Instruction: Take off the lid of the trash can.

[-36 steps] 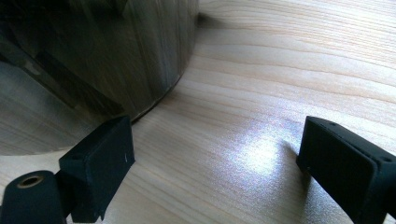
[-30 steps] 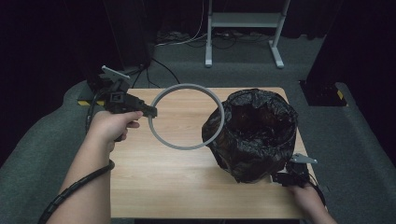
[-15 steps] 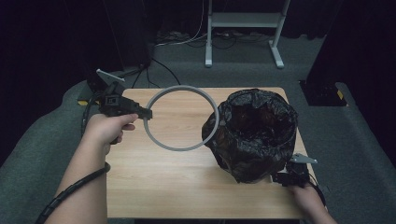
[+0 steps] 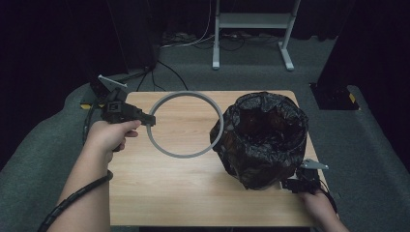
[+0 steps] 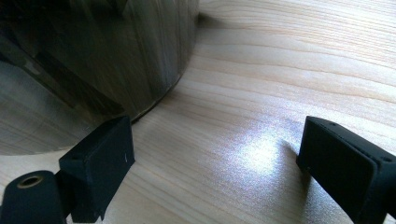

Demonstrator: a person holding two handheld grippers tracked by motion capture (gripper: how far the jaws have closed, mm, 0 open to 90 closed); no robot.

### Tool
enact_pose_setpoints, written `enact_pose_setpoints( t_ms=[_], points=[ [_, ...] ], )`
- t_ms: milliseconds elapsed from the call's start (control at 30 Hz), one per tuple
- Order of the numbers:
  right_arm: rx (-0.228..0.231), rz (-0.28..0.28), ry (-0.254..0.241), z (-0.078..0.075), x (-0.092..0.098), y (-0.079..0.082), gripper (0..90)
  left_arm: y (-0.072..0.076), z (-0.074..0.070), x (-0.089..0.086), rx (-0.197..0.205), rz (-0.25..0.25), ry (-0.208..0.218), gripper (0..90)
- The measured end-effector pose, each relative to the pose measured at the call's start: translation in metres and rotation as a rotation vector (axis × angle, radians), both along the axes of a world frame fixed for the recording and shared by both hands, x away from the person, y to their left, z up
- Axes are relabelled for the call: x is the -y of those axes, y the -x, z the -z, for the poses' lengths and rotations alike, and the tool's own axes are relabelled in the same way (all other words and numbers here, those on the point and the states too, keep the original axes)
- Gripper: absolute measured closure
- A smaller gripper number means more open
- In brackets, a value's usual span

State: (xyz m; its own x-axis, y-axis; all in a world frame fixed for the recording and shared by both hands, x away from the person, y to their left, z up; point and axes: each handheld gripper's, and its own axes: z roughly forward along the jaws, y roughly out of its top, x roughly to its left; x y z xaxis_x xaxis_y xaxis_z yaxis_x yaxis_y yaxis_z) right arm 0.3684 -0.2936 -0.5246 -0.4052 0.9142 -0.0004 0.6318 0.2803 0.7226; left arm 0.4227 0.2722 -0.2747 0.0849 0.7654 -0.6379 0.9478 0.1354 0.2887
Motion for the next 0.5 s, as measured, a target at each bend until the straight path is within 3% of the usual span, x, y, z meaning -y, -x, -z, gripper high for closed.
enact_pose_setpoints(
  t_ms=[500],
  points=[
    [-0.002, -0.002, 0.002, -0.0001, 0.0001, 0.0001, 10.3, -0.0009, 0.0086, 0.0008, -0.007, -0.001, -0.008, 80.8]
  ],
)
